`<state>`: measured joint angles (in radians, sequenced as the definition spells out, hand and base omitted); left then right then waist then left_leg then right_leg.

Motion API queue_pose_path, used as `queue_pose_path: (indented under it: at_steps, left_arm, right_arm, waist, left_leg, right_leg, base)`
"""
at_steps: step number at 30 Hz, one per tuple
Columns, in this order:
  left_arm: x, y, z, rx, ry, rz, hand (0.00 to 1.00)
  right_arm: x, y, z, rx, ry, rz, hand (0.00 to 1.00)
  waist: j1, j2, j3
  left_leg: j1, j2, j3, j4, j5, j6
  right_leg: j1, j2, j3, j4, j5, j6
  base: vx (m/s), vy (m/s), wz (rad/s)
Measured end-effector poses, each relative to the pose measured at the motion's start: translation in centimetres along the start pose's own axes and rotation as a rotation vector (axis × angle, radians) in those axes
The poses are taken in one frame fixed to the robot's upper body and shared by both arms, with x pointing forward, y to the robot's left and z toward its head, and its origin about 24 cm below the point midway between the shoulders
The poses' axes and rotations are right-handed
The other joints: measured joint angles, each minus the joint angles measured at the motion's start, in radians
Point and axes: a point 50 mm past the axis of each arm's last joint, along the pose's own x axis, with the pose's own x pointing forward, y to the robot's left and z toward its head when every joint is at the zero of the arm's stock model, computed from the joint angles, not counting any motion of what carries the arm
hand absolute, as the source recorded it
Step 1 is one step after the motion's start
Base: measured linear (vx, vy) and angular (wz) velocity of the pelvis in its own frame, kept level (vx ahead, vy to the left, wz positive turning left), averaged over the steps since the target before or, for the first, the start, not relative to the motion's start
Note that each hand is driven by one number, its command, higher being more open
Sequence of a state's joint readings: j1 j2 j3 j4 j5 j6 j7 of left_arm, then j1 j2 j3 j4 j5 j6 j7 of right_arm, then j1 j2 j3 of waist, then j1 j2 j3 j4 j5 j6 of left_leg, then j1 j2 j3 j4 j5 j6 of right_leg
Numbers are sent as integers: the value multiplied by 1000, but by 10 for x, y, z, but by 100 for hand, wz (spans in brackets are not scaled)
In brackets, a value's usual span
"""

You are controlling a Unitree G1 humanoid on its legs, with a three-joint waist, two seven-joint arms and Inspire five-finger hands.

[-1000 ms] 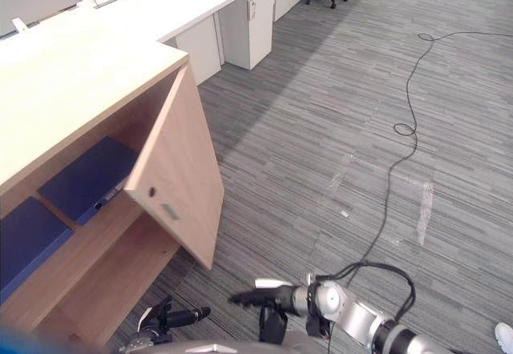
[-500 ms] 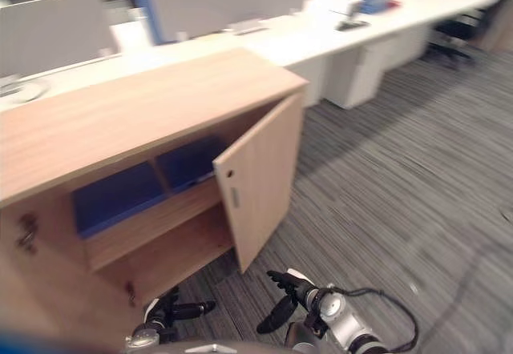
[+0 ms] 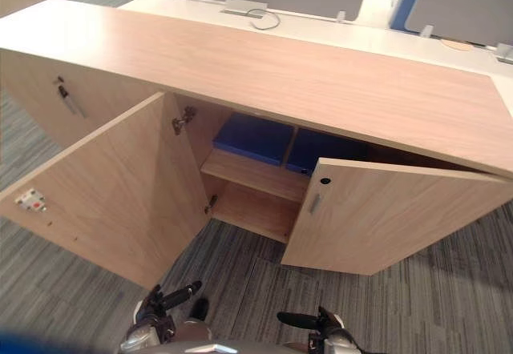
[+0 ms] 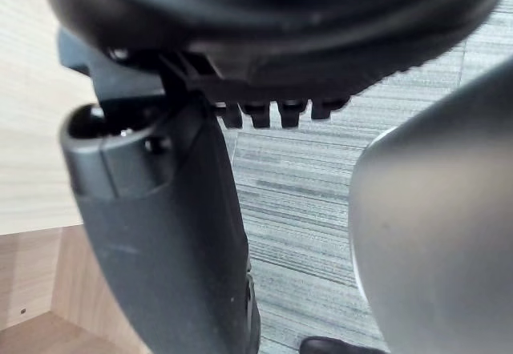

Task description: Walk over to the cabinet, pick up the folder, carry it to the office cabinet, place the folder inside the office cabinet, then close the office cabinet door

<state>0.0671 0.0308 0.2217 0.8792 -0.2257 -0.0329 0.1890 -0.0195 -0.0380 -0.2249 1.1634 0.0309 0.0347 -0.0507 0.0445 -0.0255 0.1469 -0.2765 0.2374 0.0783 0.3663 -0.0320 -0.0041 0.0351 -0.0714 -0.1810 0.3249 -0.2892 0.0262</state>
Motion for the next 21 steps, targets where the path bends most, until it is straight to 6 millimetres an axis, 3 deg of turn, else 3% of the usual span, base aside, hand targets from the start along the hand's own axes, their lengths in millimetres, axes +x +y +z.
queue_pose_path:
  at_steps: [1, 3, 4, 5, 6, 7, 8, 9, 11, 12, 13, 16, 18, 20, 21]
  left_arm:
    - [-1, 1, -4, 4, 9, 5, 100]
    - [-4, 0, -8, 12, 12, -5, 100]
    - [-4, -3, -5, 19, -8, -18, 100]
    - [-1, -4, 4, 19, -37, -18, 100]
    - [0, -1, 3, 4, -31, -3, 100]
    - [-1, 6, -3, -17, -6, 30, 100]
    - [-3, 9, -12, -17, 23, 45, 100]
    - [-3, 7, -12, -21, 26, 40, 100]
    - [-4, 3, -13, -33, 23, 35, 100]
    - [-5, 5, -14, -38, 24, 42, 100]
    - [-4, 13, -15, -49, 31, 70, 100]
    - [-9, 18, -28, -89, 75, 94, 100]
    - [-12, 18, -33, -125, 85, 105, 100]
    - [-14, 16, -32, -144, 68, 95, 100]
    - [-14, 15, -31, -145, 64, 93, 100]
  right_arm:
    - [-1, -10, -3, 53, 2, -35, 100]
    - [-2, -27, -5, 92, 2, -94, 100]
    - [-2, -29, -7, 103, 4, -101, 100]
    - [-2, -22, -14, 117, 30, -88, 100]
    - [-2, -20, -13, 141, 28, -87, 100]
    - [-2, -23, -14, 174, 28, -96, 100]
    - [-3, -29, -15, 191, 22, -117, 100]
    - [-4, -32, -16, 198, 19, -127, 100]
    - [-5, -37, -23, 232, 37, -150, 100]
    - [-5, -35, -23, 241, 38, -145, 100]
    - [-5, -25, -21, 268, 32, -122, 100]
    - [-3, -15, -12, 312, 11, -96, 100]
    - [-3, -14, -13, 327, 17, -98, 100]
    - [-3, -16, -12, 333, 11, -105, 100]
    - [-3, -16, -12, 335, 10, -104, 100]
  waist:
    - [-5, 12, 8]
    - [-13, 46, 2]
    - [-22, 30, -5]
    - [-39, -3, 2]
    - [-37, -8, 15]
    - [-38, -2, 20]
    - [-56, 14, 17]
    - [-61, 32, 16]
    - [-52, 34, 18]
    - [-49, 26, 13]
    - [-47, -1, 8]
    - [-46, 15, 19]
    - [-47, 17, 18]
    - [-53, 34, 14]
    - [-55, 32, 18]
  left_leg:
    - [-4, 19, 71, 137, -31, -4]
    - [-9, 9, 121, 119, -27, -11]
    - [3, -44, 109, -15, 31, -48]
    - [22, -63, 150, -65, 26, -43]
    - [16, -40, 213, 47, -41, -15]
    - [55, 2, 297, 180, -102, -20]
    - [113, 23, 357, 188, -145, -29]
    - [116, 19, 387, 168, -151, -26]
    - [130, -29, 420, 79, -135, 7]
    - [131, -48, 418, 49, -127, 9]
    - [133, -88, 415, -9, -97, 11]
    - [162, -115, 437, -81, -68, 16]
    - [269, -192, 429, -310, 51, 10]
    - [322, -222, 418, -463, 111, 1]
    - [322, -223, 413, -463, 113, 1]
  right_leg:
    - [29, -5, -38, -4, 0, 0]
    - [42, -6, -77, -4, -6, 8]
    - [39, -18, -96, -53, -4, 0]
    - [58, -51, -173, -129, 46, 19]
    - [72, -57, -192, -140, 58, 19]
    - [101, -63, -227, -155, 67, 22]
    - [123, -64, -277, -157, 68, 23]
    - [132, -64, -305, -151, 68, 23]
    - [142, -73, -372, -154, 70, 8]
    - [147, -72, -373, -178, 74, 1]
    - [164, -91, -397, -222, 97, 27]
    - [170, -110, -432, -209, 112, 47]
    - [185, -128, -451, -206, 147, 41]
    - [176, -121, -454, -205, 156, 47]
    - [178, -121, -455, -205, 156, 47]
  base:
    - [5, -17, 77]
    - [-1, 21, 92]
    - [6, -10, 133]
    - [-2, 30, 130]
    - [23, 54, 108]
    - [59, 103, 94]
    - [80, 91, 112]
    - [67, 108, 143]
    - [25, 98, 126]
    - [19, 62, 81]
    - [34, 37, 47]
    - [9, 38, 30]
    - [0, 71, 20]
    - [-2, 109, 10]
    - [-22, 68, 11]
